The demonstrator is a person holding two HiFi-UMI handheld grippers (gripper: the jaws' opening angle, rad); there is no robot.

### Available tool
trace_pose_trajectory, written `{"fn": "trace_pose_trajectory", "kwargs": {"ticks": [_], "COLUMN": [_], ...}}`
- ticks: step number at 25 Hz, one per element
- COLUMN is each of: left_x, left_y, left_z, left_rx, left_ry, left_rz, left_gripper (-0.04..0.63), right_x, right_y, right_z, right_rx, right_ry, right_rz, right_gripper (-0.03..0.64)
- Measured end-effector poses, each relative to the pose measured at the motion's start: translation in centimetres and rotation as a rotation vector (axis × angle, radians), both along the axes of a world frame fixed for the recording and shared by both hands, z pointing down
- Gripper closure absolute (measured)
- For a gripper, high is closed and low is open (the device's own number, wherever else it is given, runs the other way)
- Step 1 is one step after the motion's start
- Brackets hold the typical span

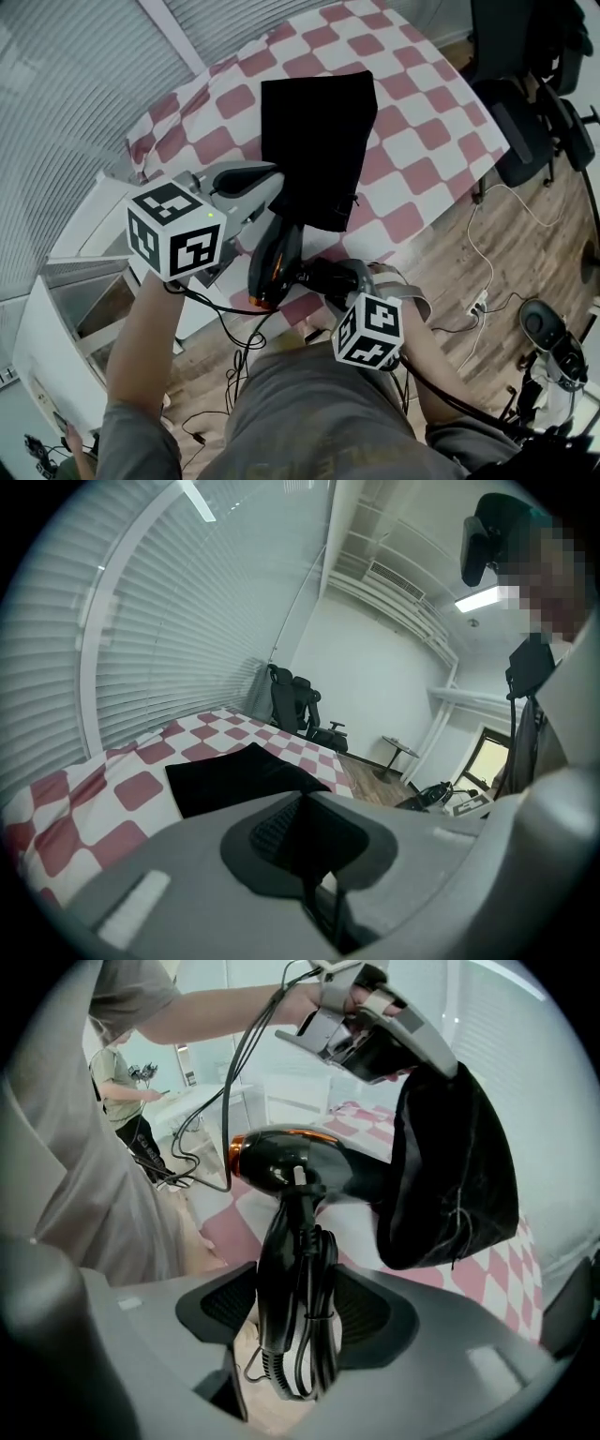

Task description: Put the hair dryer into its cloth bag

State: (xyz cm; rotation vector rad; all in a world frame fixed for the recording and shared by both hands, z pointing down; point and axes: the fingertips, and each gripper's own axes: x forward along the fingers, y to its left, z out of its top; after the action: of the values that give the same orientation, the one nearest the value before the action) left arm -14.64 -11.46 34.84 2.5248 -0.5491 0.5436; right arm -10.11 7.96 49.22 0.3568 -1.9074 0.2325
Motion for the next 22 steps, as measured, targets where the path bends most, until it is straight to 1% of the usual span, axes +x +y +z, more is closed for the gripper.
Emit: {"fn": "trace_pose_trajectory", "kwargs": {"ticks": [2, 4, 6, 7, 9, 11, 15, 18, 22], "left_x": [0.4, 0.6, 0.8, 0.9, 0.9, 0.8, 0.6, 0.3, 0.2], "left_y": [0.0, 0.2, 0.7, 0.9, 1.0, 0.9, 1.0, 1.0, 0.9], "left_z": [-0.1, -0.1, 0.1, 0.1, 0.2, 0.3, 0.5, 0.8, 0.7], "left_rx": [0.001, 0.002, -0.004, -0.007, -0.005, 0.001, 0.0, -0.021, -0.043], "left_ry": [-0.002, -0.008, -0.018, -0.023, -0.034, -0.046, -0.063, -0.043, 0.002], "left_rz": [-0.007, -0.011, -0.008, -0.004, 0.002, -0.001, -0.004, -0.005, -0.01], "left_gripper": [0.58, 0.58, 0.58, 0.58, 0.58, 0.58, 0.58, 0.58, 0.58], "right_x": [-0.3, -1.4, -2.5, -2.8, -2.7, -2.2, -1.2, -0.5, 0.5], "right_y": [-0.6, -0.9, -0.9, -0.9, -1.1, -1.1, -0.3, 0.3, 0.6], "right_z": [0.5, 1.4, 2.3, 2.4, 2.2, 1.9, 1.1, -0.1, -2.0], "right_rx": [0.021, 0.032, 0.035, 0.033, 0.027, 0.021, 0.009, 0.004, 0.029], "right_ry": [0.039, 0.045, 0.037, 0.026, -0.016, -0.049, -0.106, -0.158, -0.213], "right_rz": [-0.037, -0.075, -0.099, -0.093, -0.057, -0.043, -0.062, -0.082, -0.132], "right_gripper": [0.29, 0.264, 0.252, 0.253, 0.296, 0.304, 0.31, 0.313, 0.313]}}
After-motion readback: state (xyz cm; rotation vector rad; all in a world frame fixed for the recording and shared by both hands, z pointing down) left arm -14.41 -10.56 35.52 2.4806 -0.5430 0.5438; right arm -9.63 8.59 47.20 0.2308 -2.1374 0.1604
